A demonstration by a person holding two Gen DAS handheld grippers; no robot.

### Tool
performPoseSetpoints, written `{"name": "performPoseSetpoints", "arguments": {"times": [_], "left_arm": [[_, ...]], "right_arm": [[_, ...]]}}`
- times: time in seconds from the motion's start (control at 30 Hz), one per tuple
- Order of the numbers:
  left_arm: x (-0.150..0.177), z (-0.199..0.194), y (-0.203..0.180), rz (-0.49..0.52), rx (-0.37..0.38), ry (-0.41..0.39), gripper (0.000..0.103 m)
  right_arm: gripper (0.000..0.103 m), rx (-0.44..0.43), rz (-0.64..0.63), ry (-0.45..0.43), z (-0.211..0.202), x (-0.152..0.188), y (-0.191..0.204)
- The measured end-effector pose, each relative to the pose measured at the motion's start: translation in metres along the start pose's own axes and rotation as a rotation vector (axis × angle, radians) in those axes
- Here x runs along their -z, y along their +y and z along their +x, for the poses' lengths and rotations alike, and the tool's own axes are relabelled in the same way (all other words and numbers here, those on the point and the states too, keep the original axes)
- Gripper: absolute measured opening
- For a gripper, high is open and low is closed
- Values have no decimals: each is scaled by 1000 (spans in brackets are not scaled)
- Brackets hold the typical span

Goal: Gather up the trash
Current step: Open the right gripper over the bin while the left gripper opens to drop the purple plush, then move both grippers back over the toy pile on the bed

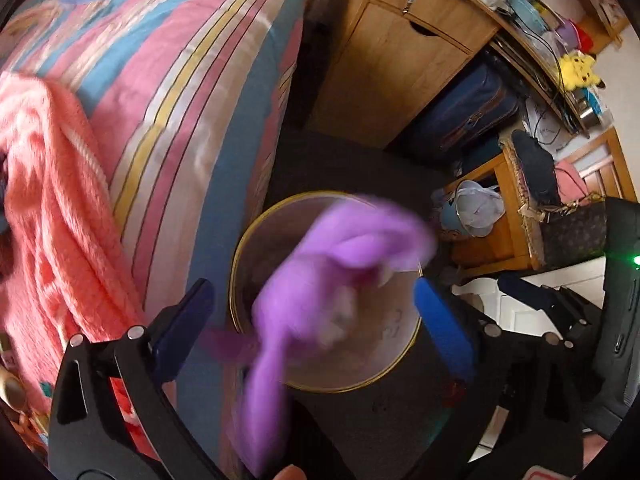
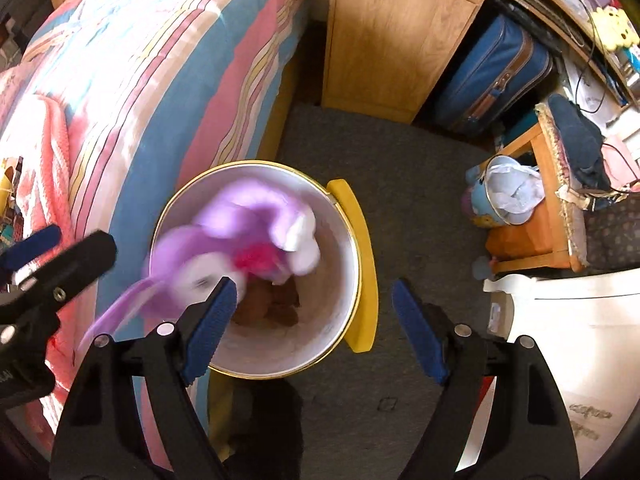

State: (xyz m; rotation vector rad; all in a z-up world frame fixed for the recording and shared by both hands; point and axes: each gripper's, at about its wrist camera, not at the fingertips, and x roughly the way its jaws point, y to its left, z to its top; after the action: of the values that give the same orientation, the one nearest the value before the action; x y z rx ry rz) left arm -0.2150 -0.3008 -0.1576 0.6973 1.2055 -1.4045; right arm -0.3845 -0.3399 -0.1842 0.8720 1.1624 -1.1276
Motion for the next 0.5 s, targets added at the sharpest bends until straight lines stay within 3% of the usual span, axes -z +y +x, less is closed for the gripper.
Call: {"name": "performPoseSetpoints", "arguments": {"times": [0.23,0.4,0.5], "left_arm": [[-4,-14,8,-39,-21,-21,96],[-6,-52,27,-78,-72,-117,96],[-4,-74,45,-152,-90,-160,95]], "right_arm": [[80,3,-52,-30,-11,-6,6],[80,-17,-144,-85,-32,-15,33],[80,-50,-237,-125,-48,-20,64]]}}
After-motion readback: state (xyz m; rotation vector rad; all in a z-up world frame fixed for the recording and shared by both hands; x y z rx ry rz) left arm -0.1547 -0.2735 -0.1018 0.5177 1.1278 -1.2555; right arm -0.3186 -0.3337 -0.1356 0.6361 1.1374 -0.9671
